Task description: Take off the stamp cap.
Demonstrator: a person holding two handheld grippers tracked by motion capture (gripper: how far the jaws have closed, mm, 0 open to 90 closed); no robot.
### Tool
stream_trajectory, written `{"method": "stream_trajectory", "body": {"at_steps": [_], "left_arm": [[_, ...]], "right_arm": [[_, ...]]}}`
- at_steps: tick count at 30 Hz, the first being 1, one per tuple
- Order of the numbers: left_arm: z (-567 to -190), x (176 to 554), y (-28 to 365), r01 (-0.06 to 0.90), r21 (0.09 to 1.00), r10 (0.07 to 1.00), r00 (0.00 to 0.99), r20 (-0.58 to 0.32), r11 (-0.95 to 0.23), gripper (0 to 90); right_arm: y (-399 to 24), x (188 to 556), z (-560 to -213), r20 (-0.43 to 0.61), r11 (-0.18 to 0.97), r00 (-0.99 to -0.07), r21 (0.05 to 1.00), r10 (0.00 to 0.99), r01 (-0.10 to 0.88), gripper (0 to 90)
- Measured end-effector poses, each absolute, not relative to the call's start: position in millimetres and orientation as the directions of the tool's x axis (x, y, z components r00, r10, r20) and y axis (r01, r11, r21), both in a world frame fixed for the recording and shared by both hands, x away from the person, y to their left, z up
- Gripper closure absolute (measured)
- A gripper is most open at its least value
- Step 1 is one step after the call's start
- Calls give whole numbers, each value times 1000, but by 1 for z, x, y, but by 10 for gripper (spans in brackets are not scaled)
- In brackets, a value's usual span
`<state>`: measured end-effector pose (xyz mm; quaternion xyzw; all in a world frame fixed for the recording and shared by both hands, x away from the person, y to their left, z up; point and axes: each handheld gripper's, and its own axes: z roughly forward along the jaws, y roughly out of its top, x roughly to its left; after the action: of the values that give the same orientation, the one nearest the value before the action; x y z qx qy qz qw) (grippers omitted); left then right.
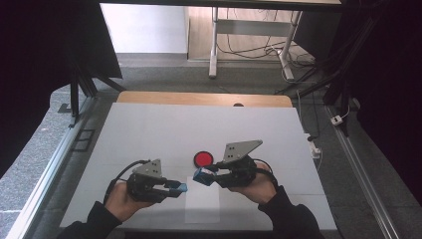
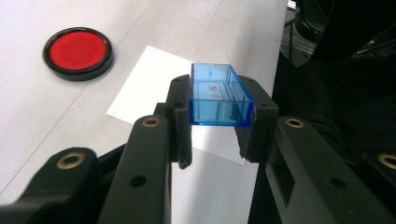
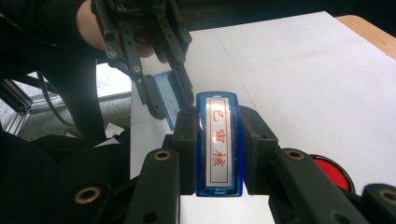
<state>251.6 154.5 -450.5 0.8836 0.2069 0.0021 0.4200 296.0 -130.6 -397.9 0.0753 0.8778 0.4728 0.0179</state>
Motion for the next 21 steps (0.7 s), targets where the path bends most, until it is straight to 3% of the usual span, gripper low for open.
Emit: {"method": "stream_trajectory", "body": {"at_steps": [21], "left_arm": [[-455, 217, 204, 473, 764, 587, 795, -156, -438, 685]], "right_arm": [[-133, 300, -402, -12, 563, -976, 819, 217, 115, 709]]}}
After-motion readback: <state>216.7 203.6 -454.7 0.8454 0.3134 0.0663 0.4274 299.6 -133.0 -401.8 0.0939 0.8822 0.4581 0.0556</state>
